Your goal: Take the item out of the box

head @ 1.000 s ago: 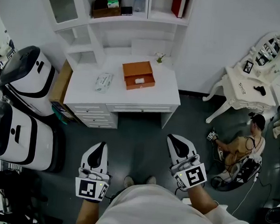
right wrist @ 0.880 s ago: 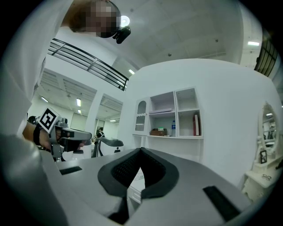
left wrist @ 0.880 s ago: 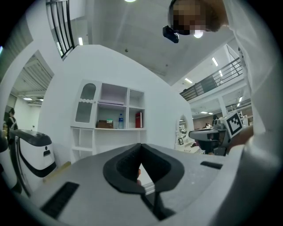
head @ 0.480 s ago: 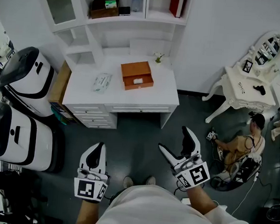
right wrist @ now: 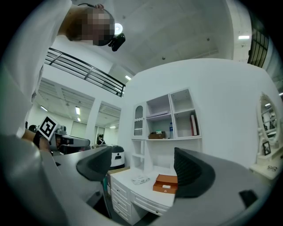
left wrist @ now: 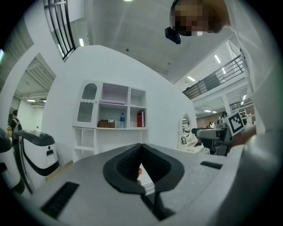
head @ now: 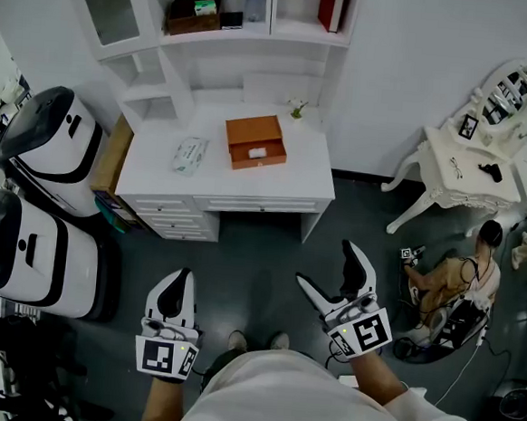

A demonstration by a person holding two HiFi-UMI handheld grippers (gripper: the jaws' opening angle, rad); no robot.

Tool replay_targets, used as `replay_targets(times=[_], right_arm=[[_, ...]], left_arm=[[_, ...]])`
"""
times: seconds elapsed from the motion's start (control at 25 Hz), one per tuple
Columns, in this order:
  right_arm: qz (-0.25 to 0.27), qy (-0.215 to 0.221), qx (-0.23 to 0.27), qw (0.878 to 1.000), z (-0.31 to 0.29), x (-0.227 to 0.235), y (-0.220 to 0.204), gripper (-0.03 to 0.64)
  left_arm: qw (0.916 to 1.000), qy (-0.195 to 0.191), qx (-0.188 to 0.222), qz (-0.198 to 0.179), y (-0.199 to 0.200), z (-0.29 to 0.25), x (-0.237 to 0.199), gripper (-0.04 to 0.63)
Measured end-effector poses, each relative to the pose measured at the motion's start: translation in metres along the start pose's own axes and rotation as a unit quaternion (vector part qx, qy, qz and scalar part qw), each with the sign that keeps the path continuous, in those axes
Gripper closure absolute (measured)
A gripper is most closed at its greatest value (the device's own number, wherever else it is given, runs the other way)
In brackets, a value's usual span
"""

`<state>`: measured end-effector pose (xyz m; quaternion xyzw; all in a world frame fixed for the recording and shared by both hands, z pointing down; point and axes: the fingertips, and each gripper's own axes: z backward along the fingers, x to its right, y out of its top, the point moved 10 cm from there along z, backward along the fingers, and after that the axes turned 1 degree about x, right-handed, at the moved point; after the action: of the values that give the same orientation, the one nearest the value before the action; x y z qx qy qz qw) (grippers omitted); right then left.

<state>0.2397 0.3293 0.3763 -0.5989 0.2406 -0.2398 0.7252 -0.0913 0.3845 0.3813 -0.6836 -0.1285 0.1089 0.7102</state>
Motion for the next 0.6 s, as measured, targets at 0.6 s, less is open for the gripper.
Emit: replay_targets(times=[0.6], right_arm=[[0.017, 0.020, 0.003, 1.000, -0.037, 0.037, -0.021, 0.198]], left_arm=[[0.9991, 0.042, -0.001, 0.013, -0.025, -0.025, -0.013, 0.591]])
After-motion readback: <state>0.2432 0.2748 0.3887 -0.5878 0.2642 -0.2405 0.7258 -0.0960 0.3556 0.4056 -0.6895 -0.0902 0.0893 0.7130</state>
